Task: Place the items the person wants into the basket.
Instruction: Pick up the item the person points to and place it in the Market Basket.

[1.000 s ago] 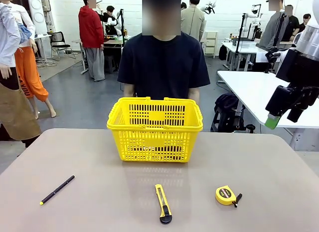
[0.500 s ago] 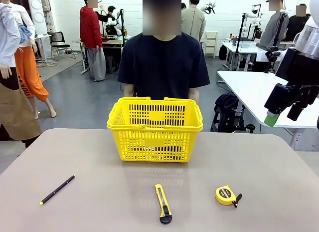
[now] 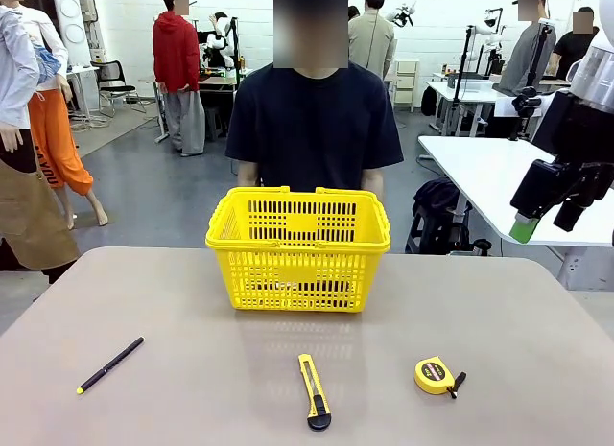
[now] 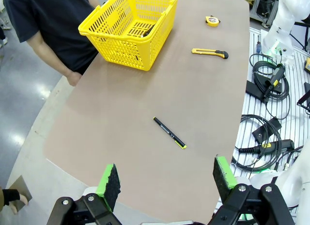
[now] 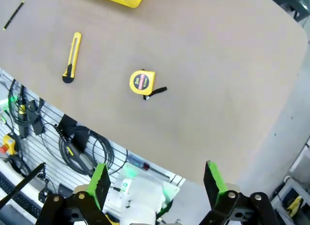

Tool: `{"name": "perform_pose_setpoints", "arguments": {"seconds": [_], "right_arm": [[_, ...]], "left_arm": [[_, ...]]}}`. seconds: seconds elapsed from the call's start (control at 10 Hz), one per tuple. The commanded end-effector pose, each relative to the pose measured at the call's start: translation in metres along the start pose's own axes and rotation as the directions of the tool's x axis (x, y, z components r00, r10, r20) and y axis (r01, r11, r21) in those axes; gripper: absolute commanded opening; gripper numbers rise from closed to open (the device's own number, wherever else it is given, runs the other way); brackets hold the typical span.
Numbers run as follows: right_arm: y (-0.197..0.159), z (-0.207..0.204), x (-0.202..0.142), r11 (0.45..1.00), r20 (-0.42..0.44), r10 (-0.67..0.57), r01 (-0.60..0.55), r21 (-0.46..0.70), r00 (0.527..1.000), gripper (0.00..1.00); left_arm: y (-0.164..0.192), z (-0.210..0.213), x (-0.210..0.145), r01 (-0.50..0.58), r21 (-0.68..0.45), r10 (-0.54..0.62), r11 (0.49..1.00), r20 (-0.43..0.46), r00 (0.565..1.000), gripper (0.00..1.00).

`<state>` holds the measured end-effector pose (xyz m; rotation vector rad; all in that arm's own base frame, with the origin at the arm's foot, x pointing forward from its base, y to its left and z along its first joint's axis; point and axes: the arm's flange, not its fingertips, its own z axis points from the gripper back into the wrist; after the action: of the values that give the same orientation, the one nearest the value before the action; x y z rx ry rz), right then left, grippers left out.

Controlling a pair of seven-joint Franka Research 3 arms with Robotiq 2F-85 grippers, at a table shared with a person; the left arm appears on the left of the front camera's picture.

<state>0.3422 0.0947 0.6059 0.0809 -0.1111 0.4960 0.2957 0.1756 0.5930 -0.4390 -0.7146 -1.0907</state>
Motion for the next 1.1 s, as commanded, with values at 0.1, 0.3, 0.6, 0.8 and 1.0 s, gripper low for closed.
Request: {"name": "perform_pose_setpoints", "arguments": {"seconds": [0.1,0.3,0.6,0.8,1.0], "right_arm": [[0.001,-0.005,-0.003,1.0,-0.004,0.015,-0.015,0.005,1.0,1.0],[0.001,-0.005,-0.003,1.0,-0.004,0.015,-0.015,0.005,1.0,1.0],[0.0,0.0,0.0,1.0,0.0,0.0,0.0,0.0,1.0,1.0],[-0.031,0.03,-0.073,0.965,0.201,0.131,-0.171,0.197,0.971,1.0],[-0.058,0.064,-0.148,0.855,0.375,0.292,-0.416,0.309,0.88,1.0]], "left_arm": [[0.0,0.001,0.0,0.018,-0.003,-0.018,1.0,0.024,1.0,1.0],[0.0,0.001,0.0,0.018,-0.003,-0.018,1.0,0.024,1.0,1.0],[0.0,0.001,0.0,0.018,-0.003,-0.018,1.0,0.024,1.0,1.0],[0.0,0.001,0.0,0.018,-0.003,-0.018,1.0,0.024,1.0,1.0],[0.0,0.001,0.0,0.018,-0.003,-0.018,1.0,0.024,1.0,1.0]]}}
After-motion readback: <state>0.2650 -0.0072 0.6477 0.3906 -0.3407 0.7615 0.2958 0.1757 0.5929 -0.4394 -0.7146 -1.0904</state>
